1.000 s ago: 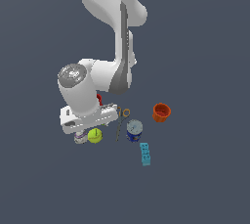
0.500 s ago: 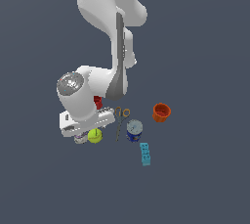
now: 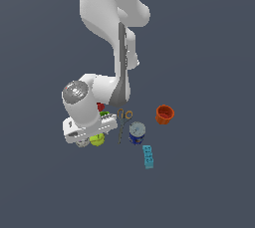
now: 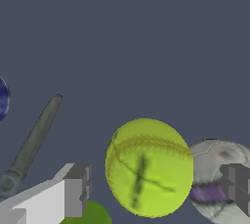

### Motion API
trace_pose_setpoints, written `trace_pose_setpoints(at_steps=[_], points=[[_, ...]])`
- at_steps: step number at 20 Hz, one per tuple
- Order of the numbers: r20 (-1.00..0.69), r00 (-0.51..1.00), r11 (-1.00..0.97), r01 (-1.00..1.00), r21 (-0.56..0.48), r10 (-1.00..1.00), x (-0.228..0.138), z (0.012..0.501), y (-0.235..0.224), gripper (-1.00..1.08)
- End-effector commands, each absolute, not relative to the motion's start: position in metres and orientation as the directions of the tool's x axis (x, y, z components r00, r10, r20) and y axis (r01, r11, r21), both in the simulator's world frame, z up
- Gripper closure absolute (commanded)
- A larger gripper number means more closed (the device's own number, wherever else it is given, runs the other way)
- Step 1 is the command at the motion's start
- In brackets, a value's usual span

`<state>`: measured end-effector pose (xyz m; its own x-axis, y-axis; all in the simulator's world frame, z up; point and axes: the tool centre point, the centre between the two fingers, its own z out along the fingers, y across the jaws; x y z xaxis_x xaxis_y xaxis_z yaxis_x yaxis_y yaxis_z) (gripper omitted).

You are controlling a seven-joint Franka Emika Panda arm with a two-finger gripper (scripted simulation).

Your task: Pick up a designated object from a clutter of objects.

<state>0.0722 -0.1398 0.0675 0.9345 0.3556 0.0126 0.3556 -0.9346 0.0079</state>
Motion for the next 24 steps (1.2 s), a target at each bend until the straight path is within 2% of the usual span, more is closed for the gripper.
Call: trace_pose_setpoints(at_steps=[1,6,7,16,17,24], points=[[0.0,0.935,-0.935,0.355,0.0,0.355,0.067,0.049,-0.14,-0.92],[0.0,0.935,-0.935,0.355,0.0,0.355,0.068,0.041,-0.14,-0.92],[0.0,0.935,-0.935,0.355,0.0,0.355,0.068,0.041,-0.14,1.08],[0.0,0.935,-0.935,0.355,0.0,0.355,0.068,0.041,-0.14,1.08],[0.033,0.931,-0.932,0.362,0.018,0.363,0.082,0.061,-0.137,1.08],[0.033,0.931,-0.932,0.362,0.017,0.363,0.077,0.072,-0.139,1.08]])
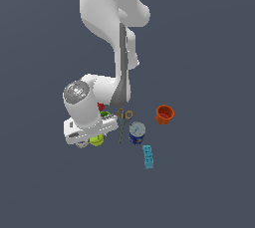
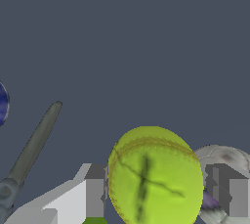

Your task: Pick up a designated object from a clutter of objects.

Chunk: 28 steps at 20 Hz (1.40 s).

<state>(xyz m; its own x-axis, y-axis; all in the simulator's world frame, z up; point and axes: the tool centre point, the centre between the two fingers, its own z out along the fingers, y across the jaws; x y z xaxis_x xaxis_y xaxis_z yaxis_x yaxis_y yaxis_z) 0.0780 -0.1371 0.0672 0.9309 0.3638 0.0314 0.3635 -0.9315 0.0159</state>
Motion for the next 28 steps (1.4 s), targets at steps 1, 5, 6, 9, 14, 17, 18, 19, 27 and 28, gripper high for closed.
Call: trace_pose_setpoints(at_steps=[1,5,6,9,14,17,18,19,27,28], points=[[0.032,0.931,-0.932,0.362,0.017,0.362,0.075,0.075,-0.14,1.08],[0.031,0.932,-0.932,0.362,0.016,0.362,0.066,0.092,-0.144,1.08],[0.03,0.932,-0.932,0.362,0.016,0.362,0.064,0.097,-0.145,1.08],[0.029,0.932,-0.932,0.361,0.015,0.361,0.054,0.116,-0.149,1.08],[0.025,0.932,-0.933,0.36,0.012,0.36,0.034,0.158,-0.158,1.08],[0.022,0.933,-0.933,0.36,0.01,0.36,0.02,0.186,-0.165,1.08],[0.022,0.933,-0.933,0.359,0.01,0.36,0.016,0.196,-0.167,1.08],[0.021,0.933,-0.933,0.359,0.009,0.359,0.011,0.206,-0.169,1.08],[0.013,0.934,-0.934,0.357,0.005,0.357,-0.027,0.29,-0.188,1.08],[0.012,0.934,-0.934,0.357,0.004,0.357,-0.032,0.301,-0.19,1.08]])
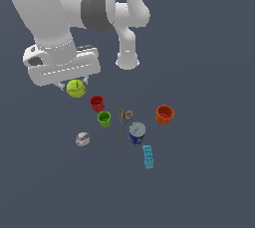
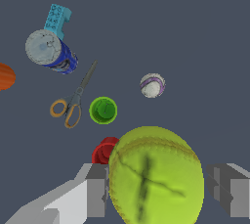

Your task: Pick up a designated object from a clutter of objects.

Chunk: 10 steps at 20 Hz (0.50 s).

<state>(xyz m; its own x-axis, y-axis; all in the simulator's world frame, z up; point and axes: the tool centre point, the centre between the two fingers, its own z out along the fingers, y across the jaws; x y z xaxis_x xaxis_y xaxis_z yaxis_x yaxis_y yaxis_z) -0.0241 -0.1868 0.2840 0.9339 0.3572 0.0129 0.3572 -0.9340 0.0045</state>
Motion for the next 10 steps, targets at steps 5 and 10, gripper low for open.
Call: trace_pose_setpoints(at_steps=[5,10], points=[[0.008,0.934,-0.934,0.356,0.002,0.356,-0.052,0.348,-0.201,1.08],[0.004,0.935,-0.935,0.355,0.001,0.355,-0.066,0.386,-0.21,1.08]])
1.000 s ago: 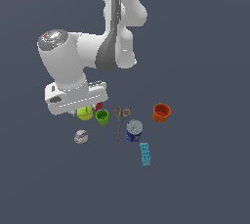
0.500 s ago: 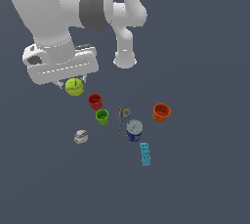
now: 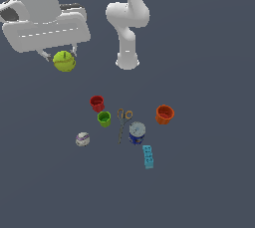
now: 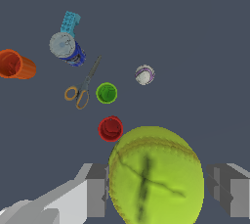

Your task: Pick up a designated object from a clutter of objects.

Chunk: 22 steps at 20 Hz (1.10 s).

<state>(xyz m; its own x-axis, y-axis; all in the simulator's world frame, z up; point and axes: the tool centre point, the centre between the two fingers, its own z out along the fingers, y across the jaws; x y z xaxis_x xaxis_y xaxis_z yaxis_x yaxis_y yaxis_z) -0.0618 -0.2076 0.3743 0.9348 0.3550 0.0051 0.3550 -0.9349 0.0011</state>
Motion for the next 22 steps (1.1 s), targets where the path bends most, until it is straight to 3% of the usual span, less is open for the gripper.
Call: trace_pose_setpoints(at_steps=[1,9,22], points=[[0.003,0.935,-0.935,0.355,0.001,0.355,-0.068,0.392,-0.211,1.08],[0.001,0.935,-0.935,0.355,0.0,0.355,-0.079,0.422,-0.219,1.08],[-0.001,0.935,-0.935,0.355,-0.001,0.355,-0.075,0.428,-0.218,1.08]])
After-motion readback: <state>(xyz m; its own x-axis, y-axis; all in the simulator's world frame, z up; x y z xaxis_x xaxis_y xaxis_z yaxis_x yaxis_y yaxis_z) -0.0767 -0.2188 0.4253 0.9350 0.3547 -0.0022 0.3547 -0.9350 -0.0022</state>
